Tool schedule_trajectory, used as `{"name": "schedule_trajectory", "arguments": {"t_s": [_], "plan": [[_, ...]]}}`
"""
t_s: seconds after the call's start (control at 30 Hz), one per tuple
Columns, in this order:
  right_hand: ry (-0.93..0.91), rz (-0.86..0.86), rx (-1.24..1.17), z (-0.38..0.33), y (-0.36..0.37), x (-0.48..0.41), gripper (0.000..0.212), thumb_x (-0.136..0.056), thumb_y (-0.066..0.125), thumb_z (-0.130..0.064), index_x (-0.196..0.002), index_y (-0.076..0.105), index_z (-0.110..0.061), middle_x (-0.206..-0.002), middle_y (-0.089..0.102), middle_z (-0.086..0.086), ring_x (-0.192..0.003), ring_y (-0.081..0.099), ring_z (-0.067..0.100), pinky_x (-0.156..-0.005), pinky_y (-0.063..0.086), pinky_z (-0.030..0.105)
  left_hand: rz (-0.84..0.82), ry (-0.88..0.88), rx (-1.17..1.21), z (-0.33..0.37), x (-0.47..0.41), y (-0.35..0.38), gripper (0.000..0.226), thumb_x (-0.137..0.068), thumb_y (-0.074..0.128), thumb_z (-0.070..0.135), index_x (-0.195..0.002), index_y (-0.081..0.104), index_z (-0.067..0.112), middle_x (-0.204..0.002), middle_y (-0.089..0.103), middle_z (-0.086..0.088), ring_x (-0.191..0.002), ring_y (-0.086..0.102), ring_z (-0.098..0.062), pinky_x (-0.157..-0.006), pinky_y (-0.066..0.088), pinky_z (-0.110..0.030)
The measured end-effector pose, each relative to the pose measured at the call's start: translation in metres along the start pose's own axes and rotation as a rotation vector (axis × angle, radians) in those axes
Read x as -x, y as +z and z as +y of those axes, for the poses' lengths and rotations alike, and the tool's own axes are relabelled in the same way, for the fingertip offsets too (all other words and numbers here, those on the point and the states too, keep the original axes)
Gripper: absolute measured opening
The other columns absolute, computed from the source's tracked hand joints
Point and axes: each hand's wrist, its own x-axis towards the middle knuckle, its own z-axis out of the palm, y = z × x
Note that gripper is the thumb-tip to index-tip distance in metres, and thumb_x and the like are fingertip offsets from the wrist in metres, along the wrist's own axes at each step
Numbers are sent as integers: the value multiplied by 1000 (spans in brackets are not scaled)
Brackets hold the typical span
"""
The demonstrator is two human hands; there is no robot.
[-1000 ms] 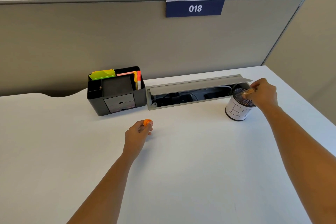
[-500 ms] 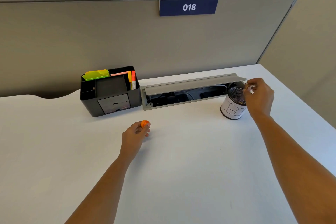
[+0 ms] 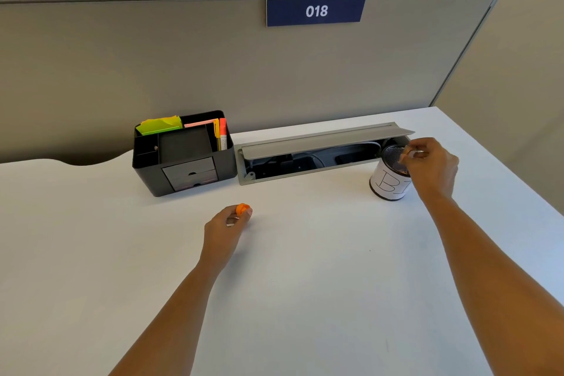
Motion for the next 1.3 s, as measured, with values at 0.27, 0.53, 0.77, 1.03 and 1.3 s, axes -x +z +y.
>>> {"name": "schedule_trajectory", "arguments": {"t_s": [0.27, 0.53, 0.77, 1.03, 1.3], "plan": [[237, 13, -197, -5, -1, -8, 31, -75, 66, -8, -105, 61, -15, -100, 70, 10, -90, 67, 26, -78, 55, 35, -38, 57, -57, 1, 6, 5, 36, -85, 65, 22, -120, 61, 11, -113, 63, -9, -99, 59, -22, -84, 43, -22], [325, 2, -196, -8, -5, -13, 33, -74, 70, -13, -107, 67, -14, -108, 70, 8, -90, 60, 15, -70, 44, 18, -24, 70, -155, -3, 6, 11, 18, -89, 57, 15, -100, 69, 10, -102, 62, -5, -92, 59, -20, -82, 42, -24], [240, -37, -162, -16, -10, -16, 27, -81, 64, -12, -106, 68, -18, -108, 69, 6, -83, 62, 13, -79, 45, 22, -22, 72, -165, -2, 6, 20, 25, -91, 49, 7, -107, 68, 4, -107, 50, -2, -88, 52, -14, -71, 37, -9], [-37, -129, -61, -28, -13, -18, 28, -85, 62, -16, -113, 61, -11, -108, 69, 11, -92, 66, 22, -85, 48, 25, 55, 181, -149, 32, -6, 39, 25, -91, 55, 25, -108, 67, 11, -118, 56, -7, -104, 54, -21, -84, 51, -32], [-109, -391, 64, -51, -16, -29, 32, -86, 62, -25, -115, 64, -14, -111, 70, 10, -101, 63, 20, -89, 40, 24, -333, 167, 219, 142, -19, 105, 36, -87, 62, 27, -118, 64, 9, -112, 66, -9, -97, 59, -18, -94, 47, -28]]}}
